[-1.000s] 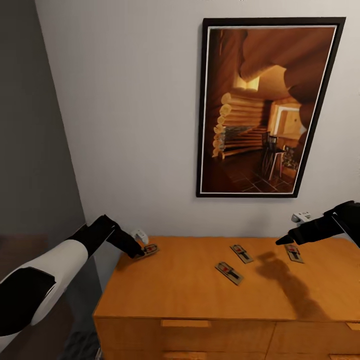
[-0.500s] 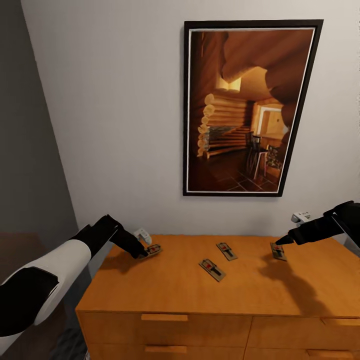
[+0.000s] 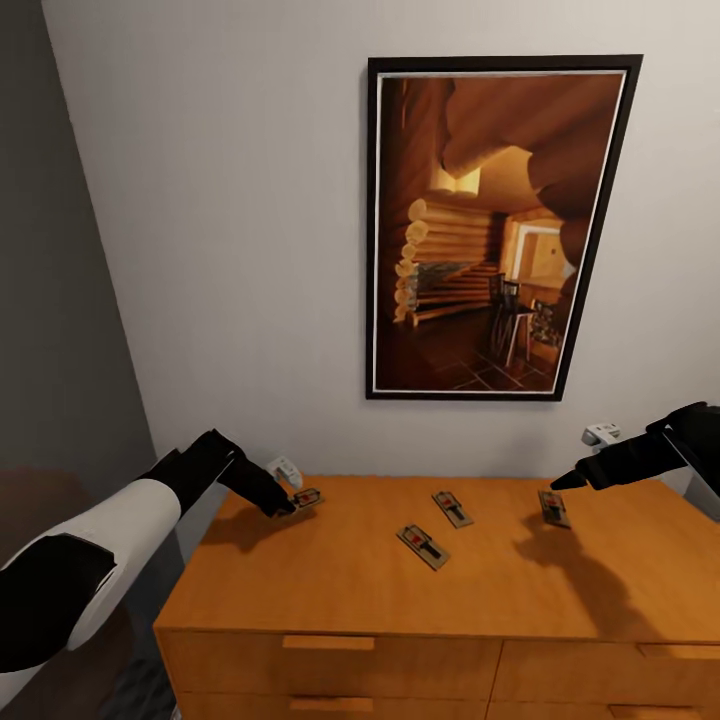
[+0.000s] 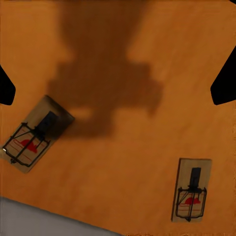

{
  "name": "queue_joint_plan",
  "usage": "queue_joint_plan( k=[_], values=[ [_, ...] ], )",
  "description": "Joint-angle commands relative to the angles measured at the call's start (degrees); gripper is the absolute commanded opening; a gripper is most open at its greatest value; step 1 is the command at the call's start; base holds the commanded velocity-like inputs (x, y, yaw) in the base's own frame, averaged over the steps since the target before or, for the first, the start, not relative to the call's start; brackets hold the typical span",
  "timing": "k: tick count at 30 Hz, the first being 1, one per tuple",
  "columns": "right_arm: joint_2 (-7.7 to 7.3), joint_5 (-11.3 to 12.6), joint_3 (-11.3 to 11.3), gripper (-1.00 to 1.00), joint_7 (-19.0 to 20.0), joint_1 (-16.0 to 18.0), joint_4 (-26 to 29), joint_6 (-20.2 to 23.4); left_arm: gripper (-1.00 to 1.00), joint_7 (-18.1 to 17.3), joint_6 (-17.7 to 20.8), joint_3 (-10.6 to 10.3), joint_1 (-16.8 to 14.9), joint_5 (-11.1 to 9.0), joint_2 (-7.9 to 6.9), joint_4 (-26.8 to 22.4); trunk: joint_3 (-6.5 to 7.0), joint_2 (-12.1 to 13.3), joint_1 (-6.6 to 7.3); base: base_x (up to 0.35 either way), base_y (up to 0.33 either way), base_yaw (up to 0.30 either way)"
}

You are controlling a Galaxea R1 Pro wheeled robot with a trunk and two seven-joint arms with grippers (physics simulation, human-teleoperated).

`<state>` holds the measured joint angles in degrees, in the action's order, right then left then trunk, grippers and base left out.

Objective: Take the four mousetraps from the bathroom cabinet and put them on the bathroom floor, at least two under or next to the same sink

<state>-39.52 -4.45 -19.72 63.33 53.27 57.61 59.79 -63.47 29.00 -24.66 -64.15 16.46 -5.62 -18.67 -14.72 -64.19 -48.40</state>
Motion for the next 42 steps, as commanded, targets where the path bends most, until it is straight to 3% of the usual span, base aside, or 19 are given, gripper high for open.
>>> queue_joint_plan(
  k=[1, 7, 10, 15, 18, 24, 29, 32, 35, 36, 42],
  values=[
    [-0.03, -0.48, -0.09, 1.0, 0.46, 0.08, 0.04, 0.21, -1.0, -0.24, 0.26, 0.12, -0.03, 0.51, -0.02, -0.14, 0.1, 0.36, 0.22, 0.0, 0.0, 0.0],
    [0.21, -0.46, 0.03, 1.0, 0.28, 0.08, 0.04, 0.21, -1.0, -0.25, 0.28, 0.24, -0.01, 0.51, -0.08, -0.19, 1.18, 2.77, 1.54, 0.0, 0.0, 0.0],
    [0.24, -0.37, 0.13, 1.0, 0.33, 0.08, 0.04, 0.21, -1.0, -0.25, 0.61, 0.28, -0.01, 0.51, -0.09, -0.21, 1.18, 2.77, 1.54, 0.0, 0.0, 0.0],
    [0.23, -0.21, 0.67, 1.0, 0.32, 0.08, 0.04, 0.21, -1.0, -0.19, 4.34, 0.29, -0.01, 0.45, 0.01, -0.22, 1.18, 2.77, 1.54, 0.0, 0.0, 0.0],
    [0.3, 0.01, 2.61, 1.0, 0.5, 0.08, 0.04, 0.21, -1.0, -0.28, 5.36, 0.46, -0.01, 0.21, 0.08, -0.35, 1.18, 2.77, 1.54, 0.0, 0.0, 0.0],
    [0.43, 0.05, 3.42, 1.0, 0.67, 0.0, 0.04, 0.21, -1.0, -0.32, 6.94, 3.09, -0.03, -0.45, 0.05, -1.51, 1.18, 2.77, 1.54, 0.0, 0.0, 0.0],
    [1.08, 0.41, 3.58, 1.0, 0.78, -0.18, 0.04, 0.21, -1.0, -0.36, 11.02, 5.58, -0.01, -0.59, -0.03, -3.26, 1.18, 2.77, 1.54, 0.0, 0.0, 0.0],
    [2.37, 0.58, 3.65, 1.0, 0.76, -0.22, -0.13, 0.21, -1.0, -0.42, 12.36, 6.05, -0.01, -0.57, -0.06, -4.49, 1.18, 2.77, 1.54, 0.0, 0.0, 0.0],
    [5.26, 0.61, 3.7, 1.0, 0.49, -0.31, -0.57, 0.21, -1.0, -0.47, 13.38, 6.39, -0.01, -0.6, -0.08, -5.96, 1.18, 2.77, 1.54, 0.0, 0.0, 0.0],
    [7.4, 0.59, 3.71, 1.0, 0.4, -0.33, -1.2, 0.21, -1.0, -0.49, 13.63, 6.45, -0.01, -0.61, -0.04, -6.34, 1.18, 2.77, 1.54, 0.0, 0.0, 0.0],
    [11.09, 0.48, 3.62, 1.0, 0.22, -0.35, -2.95, 0.21, -1.0, -0.51, 13.83, 6.46, -0.01, -0.63, -0.01, -6.65, 1.18, 2.77, 1.54, 0.0, 0.0, 0.0]
  ],
)
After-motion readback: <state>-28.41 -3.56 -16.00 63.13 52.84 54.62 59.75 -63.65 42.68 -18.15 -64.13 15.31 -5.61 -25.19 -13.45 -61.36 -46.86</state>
